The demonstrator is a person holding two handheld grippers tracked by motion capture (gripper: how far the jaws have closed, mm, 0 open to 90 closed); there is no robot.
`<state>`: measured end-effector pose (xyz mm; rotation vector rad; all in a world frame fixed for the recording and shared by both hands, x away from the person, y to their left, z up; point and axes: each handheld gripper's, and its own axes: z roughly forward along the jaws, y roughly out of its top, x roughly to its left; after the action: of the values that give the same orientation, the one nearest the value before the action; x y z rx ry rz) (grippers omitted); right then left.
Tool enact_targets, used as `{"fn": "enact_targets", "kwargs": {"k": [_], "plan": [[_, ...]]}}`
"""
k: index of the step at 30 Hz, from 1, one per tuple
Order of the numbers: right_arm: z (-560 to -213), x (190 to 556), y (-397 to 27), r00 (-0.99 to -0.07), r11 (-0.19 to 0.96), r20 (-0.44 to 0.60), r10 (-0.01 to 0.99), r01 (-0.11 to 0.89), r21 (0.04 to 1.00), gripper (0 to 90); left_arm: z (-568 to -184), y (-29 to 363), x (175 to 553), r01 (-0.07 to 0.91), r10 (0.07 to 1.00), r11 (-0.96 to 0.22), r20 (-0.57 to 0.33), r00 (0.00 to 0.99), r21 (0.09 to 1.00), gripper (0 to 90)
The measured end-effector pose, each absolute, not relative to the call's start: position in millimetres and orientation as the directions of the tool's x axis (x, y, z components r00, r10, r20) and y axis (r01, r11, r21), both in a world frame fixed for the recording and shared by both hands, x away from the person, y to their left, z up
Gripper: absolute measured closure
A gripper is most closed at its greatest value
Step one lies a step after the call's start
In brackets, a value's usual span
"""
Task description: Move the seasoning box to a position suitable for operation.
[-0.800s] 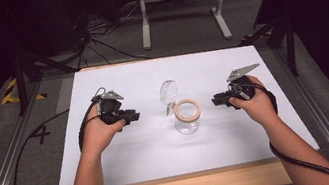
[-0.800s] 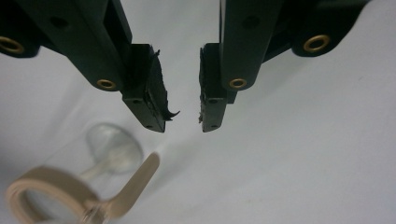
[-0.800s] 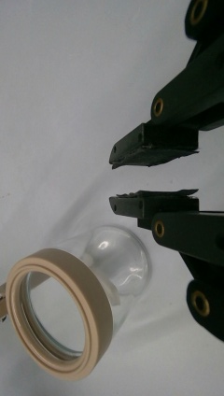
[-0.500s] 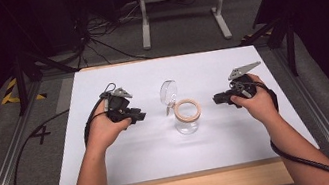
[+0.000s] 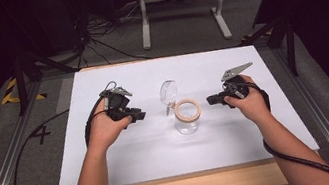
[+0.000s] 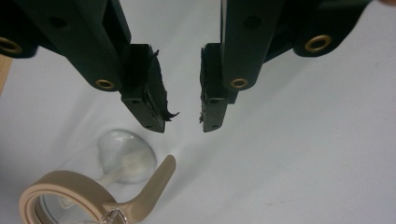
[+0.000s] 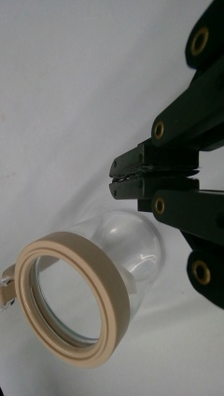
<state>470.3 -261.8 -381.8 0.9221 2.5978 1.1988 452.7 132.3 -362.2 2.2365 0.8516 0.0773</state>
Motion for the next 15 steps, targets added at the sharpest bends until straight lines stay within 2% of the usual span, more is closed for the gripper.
{"fn": "enact_targets", "kwargs": {"k": [15], "plan": [[-401,478,-237,-0.826,0.524,0.151,0.543,0.474,0.708,88.3,-365,126,454,0.559,0.569,-0.525,-0.224,0.791,0.641,69.0]]}}
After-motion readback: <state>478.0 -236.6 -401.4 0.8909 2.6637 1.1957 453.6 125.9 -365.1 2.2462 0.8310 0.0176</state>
